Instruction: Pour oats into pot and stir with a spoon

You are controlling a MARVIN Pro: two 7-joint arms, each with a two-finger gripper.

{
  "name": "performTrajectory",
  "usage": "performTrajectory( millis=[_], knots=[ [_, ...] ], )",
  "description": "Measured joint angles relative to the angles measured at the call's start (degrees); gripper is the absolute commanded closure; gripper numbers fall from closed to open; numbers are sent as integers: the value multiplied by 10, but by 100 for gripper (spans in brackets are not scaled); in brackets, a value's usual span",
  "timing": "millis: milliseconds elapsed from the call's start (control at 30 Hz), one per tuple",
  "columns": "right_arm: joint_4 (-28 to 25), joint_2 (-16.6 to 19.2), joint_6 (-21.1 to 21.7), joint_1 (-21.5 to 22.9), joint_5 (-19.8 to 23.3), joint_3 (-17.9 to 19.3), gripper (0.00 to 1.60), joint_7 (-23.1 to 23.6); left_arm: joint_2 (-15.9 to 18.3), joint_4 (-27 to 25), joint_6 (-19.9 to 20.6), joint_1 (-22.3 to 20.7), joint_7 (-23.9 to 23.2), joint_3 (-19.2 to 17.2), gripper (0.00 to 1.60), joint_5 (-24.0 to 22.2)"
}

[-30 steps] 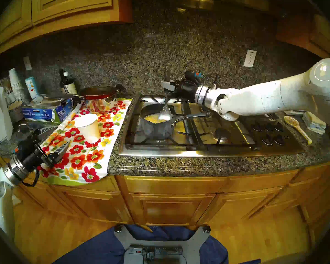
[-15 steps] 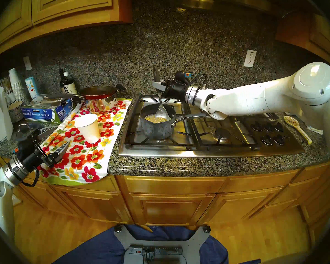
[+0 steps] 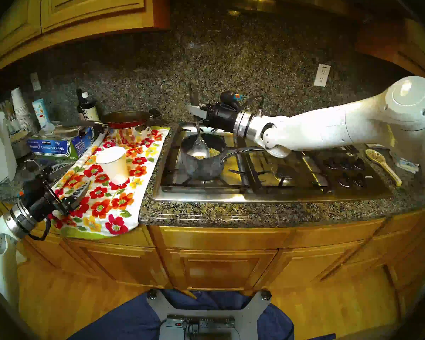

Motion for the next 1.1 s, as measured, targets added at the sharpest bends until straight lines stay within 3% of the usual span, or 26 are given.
performTrajectory(
  millis=[233,500,733,1100],
  knots=[
    [-39,25,-7,23,-8,-19,160,-1,0,0,0,0,0,0,0,0],
    [-47,43,-9,33,-23,-47,160,-13,0,0,0,0,0,0,0,0],
    [-17,41,-8,30,-28,-53,160,-20,0,0,0,0,0,0,0,0],
    [69,4,16,-1,-19,-36,160,-9,0,0,0,0,0,0,0,0]
  ],
)
